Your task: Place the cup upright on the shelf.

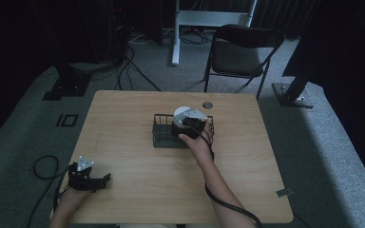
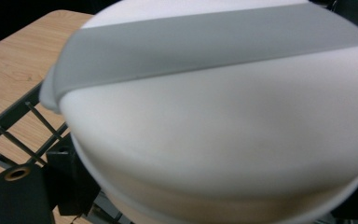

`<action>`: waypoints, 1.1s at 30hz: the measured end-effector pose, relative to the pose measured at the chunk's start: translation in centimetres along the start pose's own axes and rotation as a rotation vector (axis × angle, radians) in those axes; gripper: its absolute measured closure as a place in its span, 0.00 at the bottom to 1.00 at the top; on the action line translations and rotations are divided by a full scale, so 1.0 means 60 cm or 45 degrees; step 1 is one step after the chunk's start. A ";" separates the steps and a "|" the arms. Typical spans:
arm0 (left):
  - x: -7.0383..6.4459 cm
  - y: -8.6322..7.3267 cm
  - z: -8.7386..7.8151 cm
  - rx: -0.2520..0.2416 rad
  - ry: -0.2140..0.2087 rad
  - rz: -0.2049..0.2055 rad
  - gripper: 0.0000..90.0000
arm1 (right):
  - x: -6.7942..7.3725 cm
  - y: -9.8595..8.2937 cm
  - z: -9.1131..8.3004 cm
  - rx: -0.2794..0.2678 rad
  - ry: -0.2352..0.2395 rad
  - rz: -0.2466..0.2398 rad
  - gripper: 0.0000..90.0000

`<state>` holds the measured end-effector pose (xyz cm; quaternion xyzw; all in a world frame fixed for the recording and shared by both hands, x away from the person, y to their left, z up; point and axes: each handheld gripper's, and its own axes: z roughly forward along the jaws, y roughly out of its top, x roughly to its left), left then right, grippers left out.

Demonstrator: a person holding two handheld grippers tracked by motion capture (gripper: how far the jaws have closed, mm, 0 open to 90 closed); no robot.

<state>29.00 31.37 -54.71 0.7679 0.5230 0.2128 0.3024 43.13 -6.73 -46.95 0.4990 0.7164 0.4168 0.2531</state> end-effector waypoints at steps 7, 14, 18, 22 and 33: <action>0.000 0.000 0.000 0.000 0.000 0.000 0.01 | -0.006 -0.002 -0.007 -0.002 -0.001 -0.022 0.12; 0.000 0.000 0.000 0.000 0.000 0.000 0.01 | -0.007 -0.008 -0.013 -0.026 -0.018 -0.031 0.12; 0.000 0.000 0.000 0.000 0.000 0.000 0.01 | -0.010 -0.011 -0.020 -0.052 0.007 -0.034 0.12; 0.000 0.000 0.000 0.000 0.000 0.000 0.01 | -0.011 -0.015 -0.024 -0.074 0.035 -0.037 0.12; 0.000 0.000 0.000 0.000 0.000 0.000 0.01 | -0.013 -0.023 -0.041 -0.112 0.035 -0.053 0.12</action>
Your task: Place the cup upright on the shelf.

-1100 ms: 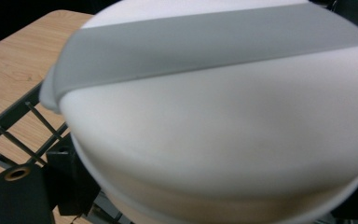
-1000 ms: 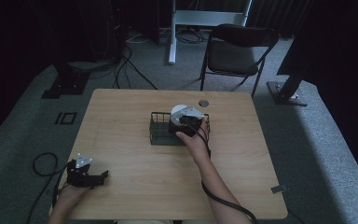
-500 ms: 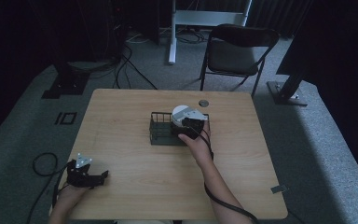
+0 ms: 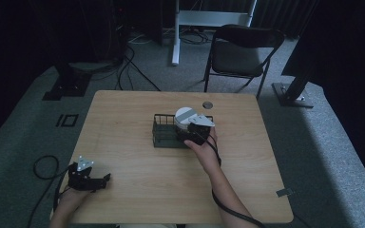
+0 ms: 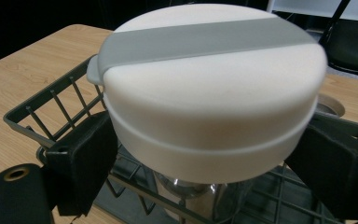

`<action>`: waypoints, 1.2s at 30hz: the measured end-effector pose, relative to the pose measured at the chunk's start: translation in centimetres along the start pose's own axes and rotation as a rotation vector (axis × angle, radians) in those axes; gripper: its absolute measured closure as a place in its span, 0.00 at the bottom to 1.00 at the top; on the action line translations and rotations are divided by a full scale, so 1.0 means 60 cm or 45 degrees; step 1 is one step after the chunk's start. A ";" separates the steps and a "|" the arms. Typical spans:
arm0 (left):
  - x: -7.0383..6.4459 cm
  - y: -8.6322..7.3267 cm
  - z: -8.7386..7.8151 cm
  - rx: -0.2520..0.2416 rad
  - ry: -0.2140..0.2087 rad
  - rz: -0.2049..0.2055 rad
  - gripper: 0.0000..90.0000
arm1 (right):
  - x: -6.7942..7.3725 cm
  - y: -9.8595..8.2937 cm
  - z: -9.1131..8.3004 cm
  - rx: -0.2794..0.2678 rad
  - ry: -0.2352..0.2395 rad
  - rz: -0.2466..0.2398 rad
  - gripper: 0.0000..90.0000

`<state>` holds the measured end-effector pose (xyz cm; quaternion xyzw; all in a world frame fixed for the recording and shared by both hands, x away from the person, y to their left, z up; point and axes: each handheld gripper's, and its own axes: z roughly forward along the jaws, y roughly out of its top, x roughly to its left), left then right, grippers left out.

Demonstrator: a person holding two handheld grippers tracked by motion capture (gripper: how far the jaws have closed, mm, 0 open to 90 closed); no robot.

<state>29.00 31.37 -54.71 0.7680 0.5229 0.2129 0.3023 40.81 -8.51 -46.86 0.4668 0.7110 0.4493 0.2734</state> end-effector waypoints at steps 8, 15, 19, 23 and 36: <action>0.000 0.000 0.000 0.000 0.000 0.000 0.01 | 0.001 -0.003 -0.010 -0.012 0.015 -0.001 0.12; 0.000 0.000 0.000 0.000 0.000 -0.001 0.01 | 0.001 -0.007 -0.021 -0.014 0.023 -0.008 0.12; 0.000 0.000 0.000 0.000 0.000 0.000 0.01 | -0.001 -0.007 -0.028 -0.028 0.025 -0.011 0.12; 0.000 0.000 0.000 0.000 0.001 0.002 0.01 | -0.003 -0.006 -0.039 -0.041 0.032 -0.019 0.12; 0.000 0.000 0.000 -0.001 0.000 -0.001 0.01 | -0.014 -0.023 -0.074 -0.037 0.063 -0.031 0.12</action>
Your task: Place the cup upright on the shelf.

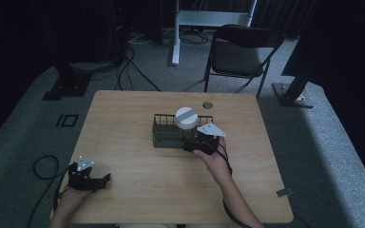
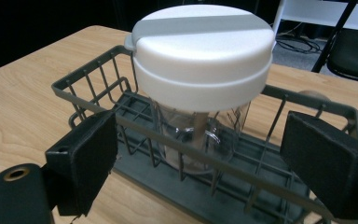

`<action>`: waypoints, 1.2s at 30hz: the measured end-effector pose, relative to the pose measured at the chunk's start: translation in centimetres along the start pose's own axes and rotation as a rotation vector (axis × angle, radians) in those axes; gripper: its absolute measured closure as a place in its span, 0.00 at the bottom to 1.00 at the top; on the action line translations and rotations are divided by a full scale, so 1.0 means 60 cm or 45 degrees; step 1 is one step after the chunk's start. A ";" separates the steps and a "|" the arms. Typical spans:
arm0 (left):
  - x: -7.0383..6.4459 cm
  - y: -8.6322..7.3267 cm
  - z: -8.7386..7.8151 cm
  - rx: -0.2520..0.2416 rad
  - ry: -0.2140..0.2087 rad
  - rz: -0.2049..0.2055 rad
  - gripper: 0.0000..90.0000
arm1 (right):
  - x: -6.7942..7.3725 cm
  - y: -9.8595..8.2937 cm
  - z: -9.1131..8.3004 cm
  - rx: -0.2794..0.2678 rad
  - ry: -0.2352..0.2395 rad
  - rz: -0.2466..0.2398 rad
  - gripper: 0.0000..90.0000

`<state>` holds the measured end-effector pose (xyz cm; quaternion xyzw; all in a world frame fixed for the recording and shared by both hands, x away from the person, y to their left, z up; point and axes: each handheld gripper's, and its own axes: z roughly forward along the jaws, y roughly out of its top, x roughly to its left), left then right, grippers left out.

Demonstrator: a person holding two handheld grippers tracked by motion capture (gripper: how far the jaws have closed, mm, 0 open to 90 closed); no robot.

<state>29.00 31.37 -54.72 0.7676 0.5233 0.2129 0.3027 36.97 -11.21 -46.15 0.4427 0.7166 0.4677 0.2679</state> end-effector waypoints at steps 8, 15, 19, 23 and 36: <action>0.000 0.000 0.000 0.001 0.000 0.001 0.01 | -0.011 -0.015 -0.018 0.001 -0.006 0.006 0.12; 0.000 0.000 0.000 0.001 0.000 0.001 0.01 | -0.025 -0.028 -0.036 -0.008 -0.018 0.000 0.12; 0.000 0.000 0.000 0.001 0.000 0.001 0.01 | -0.034 -0.041 -0.045 -0.003 -0.021 0.012 0.12; 0.000 0.000 0.000 0.001 -0.001 0.001 0.01 | -0.042 -0.053 -0.051 -0.003 -0.029 0.009 0.12; 0.000 0.000 0.000 0.001 -0.001 0.001 0.01 | -0.076 -0.098 -0.068 0.047 -0.039 0.055 0.12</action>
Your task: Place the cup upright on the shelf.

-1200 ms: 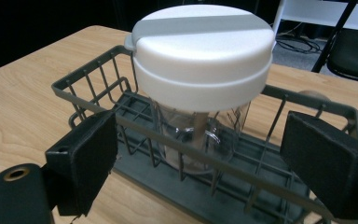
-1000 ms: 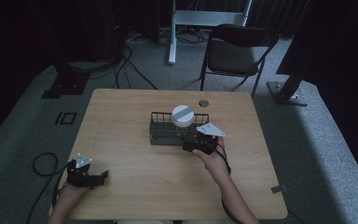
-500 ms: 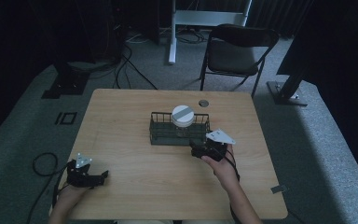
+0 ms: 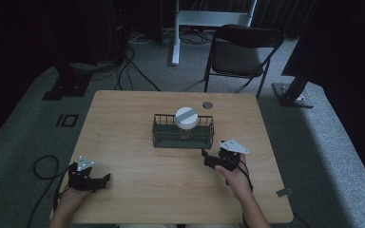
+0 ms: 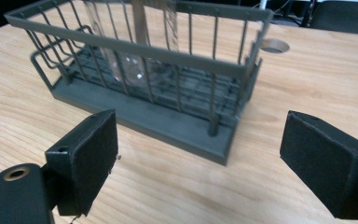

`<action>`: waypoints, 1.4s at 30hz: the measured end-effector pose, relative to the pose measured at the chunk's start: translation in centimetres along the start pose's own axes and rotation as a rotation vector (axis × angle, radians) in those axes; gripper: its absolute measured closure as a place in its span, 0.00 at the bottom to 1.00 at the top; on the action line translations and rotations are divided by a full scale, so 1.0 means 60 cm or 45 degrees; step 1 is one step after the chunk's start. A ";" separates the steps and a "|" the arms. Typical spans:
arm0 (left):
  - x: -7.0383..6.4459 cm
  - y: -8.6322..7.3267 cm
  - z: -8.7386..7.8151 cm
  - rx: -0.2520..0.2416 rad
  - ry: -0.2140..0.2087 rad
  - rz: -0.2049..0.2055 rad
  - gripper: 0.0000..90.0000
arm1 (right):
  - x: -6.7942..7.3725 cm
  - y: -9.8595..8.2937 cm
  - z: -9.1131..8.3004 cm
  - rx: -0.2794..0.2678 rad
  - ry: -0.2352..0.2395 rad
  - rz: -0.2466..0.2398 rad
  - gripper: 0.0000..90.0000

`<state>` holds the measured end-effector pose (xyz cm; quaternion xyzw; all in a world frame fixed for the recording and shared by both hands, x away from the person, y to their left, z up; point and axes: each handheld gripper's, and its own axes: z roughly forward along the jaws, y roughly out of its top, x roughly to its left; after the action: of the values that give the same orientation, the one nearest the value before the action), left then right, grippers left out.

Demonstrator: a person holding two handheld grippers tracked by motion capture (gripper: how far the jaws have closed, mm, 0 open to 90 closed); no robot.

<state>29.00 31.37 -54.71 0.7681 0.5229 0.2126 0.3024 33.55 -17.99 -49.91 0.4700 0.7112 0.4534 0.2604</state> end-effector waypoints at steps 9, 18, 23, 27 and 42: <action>0.000 0.000 0.000 0.000 0.000 0.000 0.01 | -0.021 -0.027 -0.007 0.028 -0.025 0.021 0.12; 0.000 0.000 0.000 0.002 0.000 0.003 0.01 | -0.045 -0.051 -0.016 0.067 -0.052 0.060 0.12; 0.000 0.000 0.000 -0.001 0.000 0.003 0.01 | -0.063 -0.062 -0.024 0.092 -0.082 0.069 0.12; 0.000 0.000 0.000 0.000 0.000 0.003 0.01 | -0.076 -0.073 -0.028 0.128 -0.110 0.097 0.12; 0.000 0.000 0.000 -0.001 0.000 0.002 0.01 | -0.111 -0.093 -0.033 0.183 -0.178 0.138 0.12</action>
<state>29.00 31.38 -54.72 0.7685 0.5222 0.2131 0.3023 32.39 -25.61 -54.35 0.5555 0.6955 0.3809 0.2502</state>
